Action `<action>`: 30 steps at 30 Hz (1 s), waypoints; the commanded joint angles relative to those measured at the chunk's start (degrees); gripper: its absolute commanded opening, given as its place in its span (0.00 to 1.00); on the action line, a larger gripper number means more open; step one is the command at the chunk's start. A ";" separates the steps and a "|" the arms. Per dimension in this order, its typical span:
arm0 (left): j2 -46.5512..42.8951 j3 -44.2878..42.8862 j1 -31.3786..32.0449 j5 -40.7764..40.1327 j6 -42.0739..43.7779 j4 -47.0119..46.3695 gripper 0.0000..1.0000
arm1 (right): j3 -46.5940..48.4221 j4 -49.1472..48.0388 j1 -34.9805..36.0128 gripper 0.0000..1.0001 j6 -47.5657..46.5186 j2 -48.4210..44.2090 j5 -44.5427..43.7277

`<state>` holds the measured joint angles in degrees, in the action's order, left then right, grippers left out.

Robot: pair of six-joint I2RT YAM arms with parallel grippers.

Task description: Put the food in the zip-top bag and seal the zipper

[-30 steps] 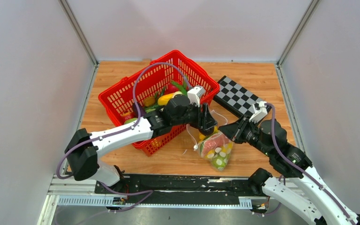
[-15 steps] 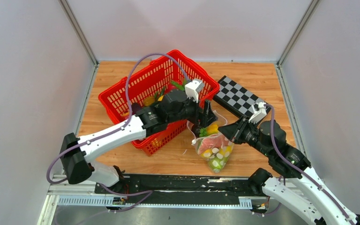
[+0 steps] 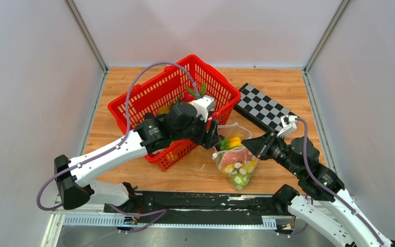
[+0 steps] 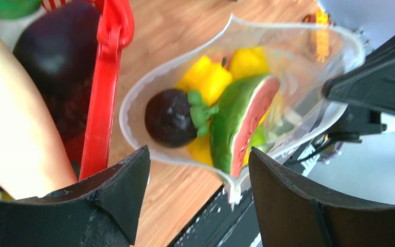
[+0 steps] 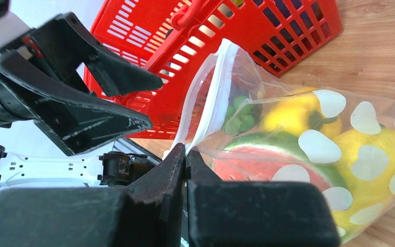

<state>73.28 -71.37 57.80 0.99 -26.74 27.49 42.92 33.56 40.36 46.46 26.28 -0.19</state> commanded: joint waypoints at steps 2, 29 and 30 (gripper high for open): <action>-0.13 -1.18 1.14 -0.80 0.02 6.09 0.78 | -0.11 -6.48 0.23 0.03 -1.23 -1.34 -0.83; 6.26 -0.70 -4.45 -22.46 -0.13 10.74 0.85 | 1.93 -4.33 0.18 0.04 -3.17 -1.02 -0.70; 5.91 0.37 -6.51 -20.57 0.35 9.21 0.86 | 1.79 -4.30 0.16 0.04 -3.09 -0.92 -0.73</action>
<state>80.05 -72.73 58.85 -13.93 -28.88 37.15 42.48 32.75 40.36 44.21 25.76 -0.58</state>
